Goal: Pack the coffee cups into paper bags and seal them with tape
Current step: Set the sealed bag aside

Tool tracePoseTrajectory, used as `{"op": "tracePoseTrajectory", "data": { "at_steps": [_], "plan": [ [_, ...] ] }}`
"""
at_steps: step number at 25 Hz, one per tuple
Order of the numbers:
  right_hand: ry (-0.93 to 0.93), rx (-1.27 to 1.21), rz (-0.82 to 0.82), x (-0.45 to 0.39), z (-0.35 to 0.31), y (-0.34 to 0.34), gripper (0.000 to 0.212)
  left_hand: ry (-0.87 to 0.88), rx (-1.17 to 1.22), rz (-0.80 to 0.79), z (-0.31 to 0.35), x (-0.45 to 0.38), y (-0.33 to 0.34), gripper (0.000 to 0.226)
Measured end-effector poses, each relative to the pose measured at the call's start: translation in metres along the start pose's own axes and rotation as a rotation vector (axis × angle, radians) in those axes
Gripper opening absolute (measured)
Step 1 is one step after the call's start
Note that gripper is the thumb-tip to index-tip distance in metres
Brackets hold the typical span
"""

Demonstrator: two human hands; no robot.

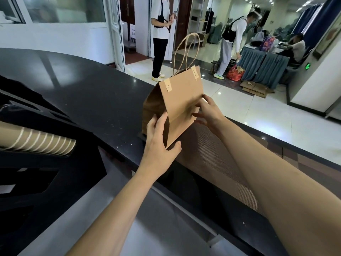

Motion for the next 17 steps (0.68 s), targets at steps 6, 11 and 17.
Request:
{"op": "tracePoseTrajectory", "data": {
  "at_steps": [6, 11, 17],
  "plan": [
    [-0.047, 0.043, 0.021, -0.007, 0.000, -0.001, 0.057, 0.029, 0.002, 0.009, 0.000, -0.009, 0.012, 0.094],
    [-0.027, 0.063, 0.002, -0.001, 0.004, 0.001, 0.054, 0.033, 0.010, 0.007, 0.000, -0.011, 0.013, 0.094],
    [-0.031, 0.092, -0.005, 0.010, 0.001, 0.002, 0.059, 0.021, 0.068, -0.022, 0.003, -0.004, 0.011, 0.097]
  ]
}}
Point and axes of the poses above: each hand's wrist, its own x-axis away from the middle knuckle, its own y-axis out of the palm, z = x × y, the point moved 9 cm from there along -x, towards the middle knuckle, and after that the axes turned 3 degrees about y, right-handed, at the moved point
